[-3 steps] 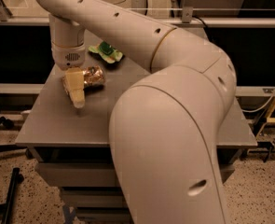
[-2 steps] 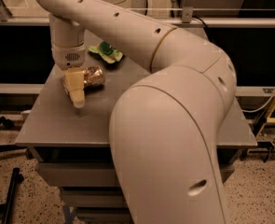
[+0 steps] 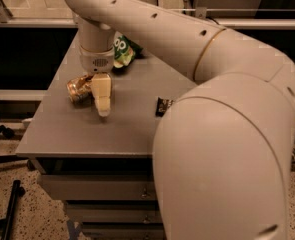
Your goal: Knock orange can over
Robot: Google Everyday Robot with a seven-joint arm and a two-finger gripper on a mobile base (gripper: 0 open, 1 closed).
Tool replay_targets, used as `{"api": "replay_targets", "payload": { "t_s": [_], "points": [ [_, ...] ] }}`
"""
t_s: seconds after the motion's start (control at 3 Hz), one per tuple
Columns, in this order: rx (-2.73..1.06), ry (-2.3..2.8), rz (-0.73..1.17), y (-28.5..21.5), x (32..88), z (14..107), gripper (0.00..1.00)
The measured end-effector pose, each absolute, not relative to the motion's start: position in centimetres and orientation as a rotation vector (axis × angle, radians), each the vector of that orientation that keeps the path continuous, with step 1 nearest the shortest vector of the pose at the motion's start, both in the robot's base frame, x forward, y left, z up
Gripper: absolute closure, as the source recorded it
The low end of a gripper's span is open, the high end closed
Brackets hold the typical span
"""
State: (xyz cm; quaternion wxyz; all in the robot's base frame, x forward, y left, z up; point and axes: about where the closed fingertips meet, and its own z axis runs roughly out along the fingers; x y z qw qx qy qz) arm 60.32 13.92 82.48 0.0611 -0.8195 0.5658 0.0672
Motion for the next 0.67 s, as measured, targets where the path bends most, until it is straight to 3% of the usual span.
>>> {"api": "replay_targets", "payload": {
  "t_s": [0.67],
  "points": [
    [-2.335,1.921,0.056,4.8,60.4,84.1,0.0]
  ]
}}
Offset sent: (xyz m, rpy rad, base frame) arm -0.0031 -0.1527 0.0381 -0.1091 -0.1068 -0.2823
